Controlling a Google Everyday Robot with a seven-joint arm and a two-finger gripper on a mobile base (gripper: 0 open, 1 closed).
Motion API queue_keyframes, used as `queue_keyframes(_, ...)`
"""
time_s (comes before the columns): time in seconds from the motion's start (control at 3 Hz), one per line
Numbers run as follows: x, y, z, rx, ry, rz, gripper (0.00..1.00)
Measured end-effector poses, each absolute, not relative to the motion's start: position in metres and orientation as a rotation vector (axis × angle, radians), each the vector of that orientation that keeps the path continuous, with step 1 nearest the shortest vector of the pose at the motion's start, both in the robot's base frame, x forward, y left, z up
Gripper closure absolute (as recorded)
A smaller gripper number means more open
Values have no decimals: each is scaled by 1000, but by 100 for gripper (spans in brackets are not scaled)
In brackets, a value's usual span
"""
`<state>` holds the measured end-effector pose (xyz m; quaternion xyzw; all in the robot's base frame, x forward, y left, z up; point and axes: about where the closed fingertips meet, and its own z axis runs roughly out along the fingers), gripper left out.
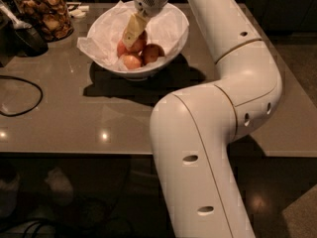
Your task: Pick apple from white bowl
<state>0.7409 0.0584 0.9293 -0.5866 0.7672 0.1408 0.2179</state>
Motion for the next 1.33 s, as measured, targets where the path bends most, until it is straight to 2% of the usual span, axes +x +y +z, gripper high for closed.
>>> queue_keyframes(1.33, 729, 65, 994, -1586, 2044, 276, 100)
